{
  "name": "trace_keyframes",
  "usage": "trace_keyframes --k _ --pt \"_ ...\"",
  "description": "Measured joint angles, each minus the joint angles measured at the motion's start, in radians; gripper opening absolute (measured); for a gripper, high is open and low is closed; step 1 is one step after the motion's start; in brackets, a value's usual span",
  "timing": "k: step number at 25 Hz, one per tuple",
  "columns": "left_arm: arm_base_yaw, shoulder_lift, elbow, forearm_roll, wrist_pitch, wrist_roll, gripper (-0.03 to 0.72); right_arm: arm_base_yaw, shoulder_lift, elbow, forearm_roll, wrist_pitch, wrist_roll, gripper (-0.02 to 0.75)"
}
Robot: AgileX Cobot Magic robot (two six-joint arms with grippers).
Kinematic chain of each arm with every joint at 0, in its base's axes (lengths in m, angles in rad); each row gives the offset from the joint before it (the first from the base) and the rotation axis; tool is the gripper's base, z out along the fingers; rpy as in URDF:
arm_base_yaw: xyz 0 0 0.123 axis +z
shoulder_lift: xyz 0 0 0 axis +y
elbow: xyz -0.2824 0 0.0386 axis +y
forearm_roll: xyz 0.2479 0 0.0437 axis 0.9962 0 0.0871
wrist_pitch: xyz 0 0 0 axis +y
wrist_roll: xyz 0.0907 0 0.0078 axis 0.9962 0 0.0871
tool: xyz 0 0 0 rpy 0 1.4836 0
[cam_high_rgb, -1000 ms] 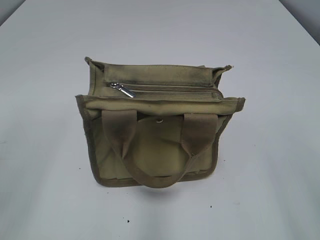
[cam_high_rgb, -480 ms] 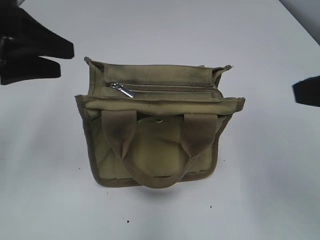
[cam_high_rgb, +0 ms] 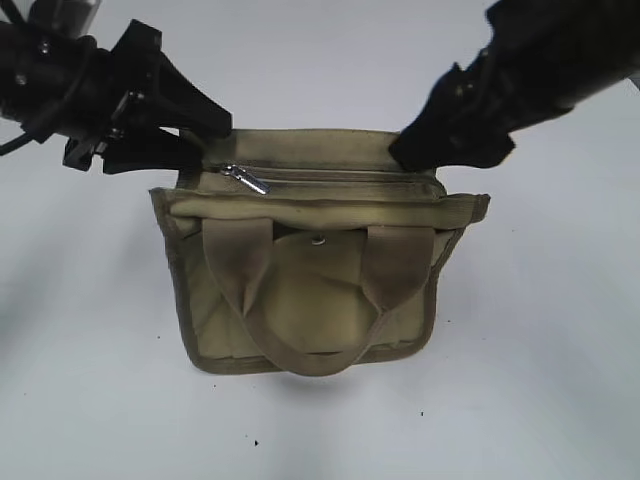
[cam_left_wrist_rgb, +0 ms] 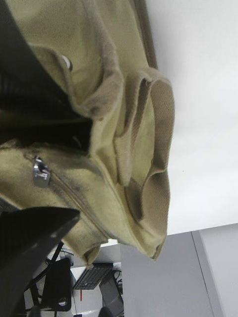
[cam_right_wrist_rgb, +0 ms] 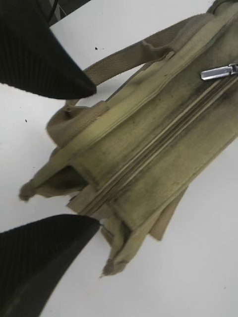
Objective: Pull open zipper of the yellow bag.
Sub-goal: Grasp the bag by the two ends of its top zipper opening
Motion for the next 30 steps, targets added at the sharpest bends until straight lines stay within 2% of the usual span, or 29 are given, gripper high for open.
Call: trace_keyframes --k 4,6,9,12,14,18,23,27,30 --pt "-0.012 0.050 -0.029 -0.005 -0.026 0.000 0.430 0.079 0.122 -0.103 -0.012 -0.004 -0.006 0.561" --pt "-0.023 0.068 -0.035 -0.021 -0.040 0.000 0.401 0.123 0.179 -0.144 -0.023 -0.022 -0.009 0.552" --pt "-0.035 0.084 -0.041 -0.049 -0.056 0.002 0.273 0.182 0.260 -0.205 -0.052 -0.043 -0.009 0.514" --pt "-0.036 0.085 -0.054 -0.050 -0.062 0.007 0.092 0.227 0.329 -0.258 -0.063 -0.063 -0.009 0.486" --pt "-0.036 0.085 -0.057 -0.050 -0.061 0.015 0.032 0.247 0.367 -0.295 -0.064 -0.080 -0.009 0.477" --pt "-0.037 0.085 -0.060 -0.050 -0.045 0.021 0.025 0.253 0.416 -0.344 -0.064 -0.092 -0.009 0.469" --pt "-0.037 0.085 -0.063 -0.059 -0.043 0.021 0.023 0.253 0.442 -0.355 -0.074 -0.088 -0.009 0.416" --pt "-0.037 0.085 -0.064 -0.062 -0.043 0.022 0.023 0.253 0.459 -0.358 -0.133 -0.061 0.010 0.399" --pt "-0.037 0.085 -0.064 -0.070 -0.043 0.022 0.022 0.253 0.461 -0.358 -0.166 -0.056 0.028 0.349"
